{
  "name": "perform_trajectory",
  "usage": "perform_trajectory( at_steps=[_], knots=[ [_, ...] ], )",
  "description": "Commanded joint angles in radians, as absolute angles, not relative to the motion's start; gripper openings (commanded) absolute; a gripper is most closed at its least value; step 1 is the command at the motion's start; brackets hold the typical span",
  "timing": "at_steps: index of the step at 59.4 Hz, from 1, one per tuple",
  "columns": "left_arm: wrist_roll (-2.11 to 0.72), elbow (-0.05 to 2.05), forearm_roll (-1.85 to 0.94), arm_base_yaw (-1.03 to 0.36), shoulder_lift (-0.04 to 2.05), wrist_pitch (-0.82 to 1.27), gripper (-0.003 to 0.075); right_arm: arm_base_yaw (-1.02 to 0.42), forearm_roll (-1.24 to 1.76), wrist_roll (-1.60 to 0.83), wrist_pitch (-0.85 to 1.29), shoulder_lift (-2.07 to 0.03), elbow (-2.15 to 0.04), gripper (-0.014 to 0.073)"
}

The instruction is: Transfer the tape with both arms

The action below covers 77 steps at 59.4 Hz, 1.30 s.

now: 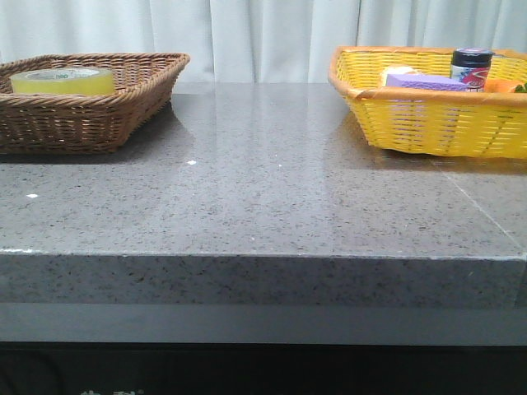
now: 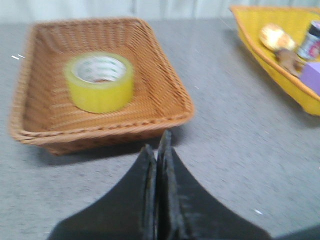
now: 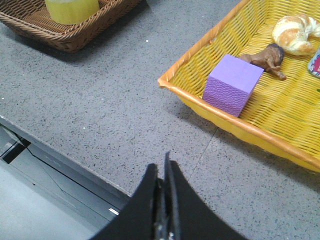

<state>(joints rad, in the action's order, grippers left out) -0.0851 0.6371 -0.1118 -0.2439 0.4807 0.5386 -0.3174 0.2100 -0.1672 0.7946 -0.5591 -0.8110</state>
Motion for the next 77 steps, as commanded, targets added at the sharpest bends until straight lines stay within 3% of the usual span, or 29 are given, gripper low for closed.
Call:
perform_trajectory(
  at_steps=[1,15,27,77],
  knots=[
    [-0.084,0.556,-0.110,-0.190,0.393,0.360,-0.0020,-0.311,0.219,-0.170,0.727,-0.560,-0.835,-0.0068],
    [-0.084,0.179,-0.161,-0.057,0.120,0.064,-0.0020,-0.311,0.219,-0.170,0.727,-0.560,-0.835,-0.0068],
    [-0.084,0.009,-0.181,-0.035,-0.010,-0.030,-0.0020,-0.311,0.219,-0.170,0.727,-0.560,-0.835,-0.0068],
    [-0.084,-0.010,-0.172,-0.035,-0.024,-0.066,-0.0020,-0.311,0.219,-0.170,0.731,-0.562,-0.835,-0.0068]
  ],
)
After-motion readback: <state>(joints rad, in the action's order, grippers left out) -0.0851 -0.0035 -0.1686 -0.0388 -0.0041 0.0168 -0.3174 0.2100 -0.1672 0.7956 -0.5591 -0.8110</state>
